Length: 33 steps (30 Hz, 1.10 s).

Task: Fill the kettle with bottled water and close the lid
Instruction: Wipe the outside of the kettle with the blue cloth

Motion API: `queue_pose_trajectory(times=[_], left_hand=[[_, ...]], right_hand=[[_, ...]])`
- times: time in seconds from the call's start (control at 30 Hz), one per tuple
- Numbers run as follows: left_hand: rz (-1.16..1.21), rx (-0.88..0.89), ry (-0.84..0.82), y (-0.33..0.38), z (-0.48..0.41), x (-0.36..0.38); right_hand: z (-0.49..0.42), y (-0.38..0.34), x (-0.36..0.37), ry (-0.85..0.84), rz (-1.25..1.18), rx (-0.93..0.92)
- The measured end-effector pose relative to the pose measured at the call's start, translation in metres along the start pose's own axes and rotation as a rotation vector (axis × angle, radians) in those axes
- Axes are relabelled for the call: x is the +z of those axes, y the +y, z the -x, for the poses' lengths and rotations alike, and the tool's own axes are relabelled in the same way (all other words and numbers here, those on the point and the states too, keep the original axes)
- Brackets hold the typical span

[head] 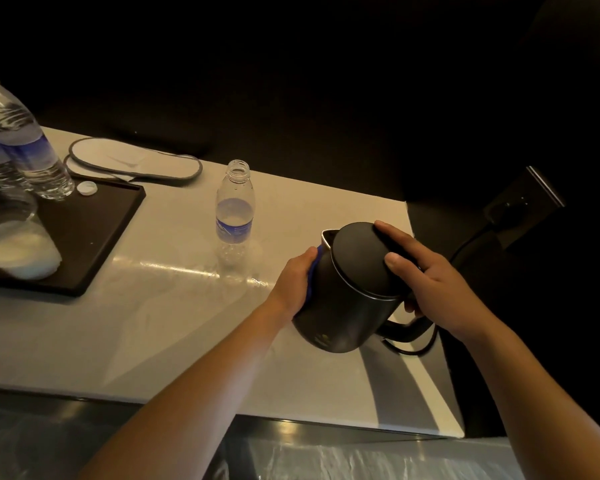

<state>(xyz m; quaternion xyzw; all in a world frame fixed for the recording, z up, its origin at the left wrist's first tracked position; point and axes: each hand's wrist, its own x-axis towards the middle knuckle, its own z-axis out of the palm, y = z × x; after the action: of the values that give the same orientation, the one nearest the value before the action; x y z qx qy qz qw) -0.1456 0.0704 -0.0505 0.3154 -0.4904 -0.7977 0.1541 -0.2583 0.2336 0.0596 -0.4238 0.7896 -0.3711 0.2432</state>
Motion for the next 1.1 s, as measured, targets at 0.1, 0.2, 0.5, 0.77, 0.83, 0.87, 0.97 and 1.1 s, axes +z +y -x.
queue_pose_trajectory(times=[0.1,0.2,0.5,0.77,0.83,0.87,0.97,1.1], left_hand=[[0.052,0.097,0.066,-0.012,0.009,0.005],[0.035,0.244,0.158,-0.018,0.032,0.017],[-0.061,0.349,0.14,-0.023,0.025,0.014],[-0.085,0.16,0.019,-0.018,0.005,-0.004],[-0.065,0.215,0.146,-0.028,0.014,0.005],[-0.052,0.256,0.225,-0.032,0.024,0.013],[-0.006,0.455,0.354,-0.048,0.06,0.042],[-0.162,0.626,0.444,-0.066,0.068,0.058]], right_hand=[[0.0,0.0,0.0,0.008,0.024,-0.003],[0.0,0.0,0.0,0.019,0.041,0.003],[0.0,-0.002,0.002,0.056,0.068,0.065],[0.005,-0.004,0.008,0.123,0.033,0.09],[0.006,-0.003,0.009,0.134,0.034,0.104],[0.006,-0.003,0.01,0.141,0.041,0.114],[0.007,-0.002,0.011,0.16,0.038,0.131],[0.009,-0.005,0.012,0.161,-0.003,0.134]])
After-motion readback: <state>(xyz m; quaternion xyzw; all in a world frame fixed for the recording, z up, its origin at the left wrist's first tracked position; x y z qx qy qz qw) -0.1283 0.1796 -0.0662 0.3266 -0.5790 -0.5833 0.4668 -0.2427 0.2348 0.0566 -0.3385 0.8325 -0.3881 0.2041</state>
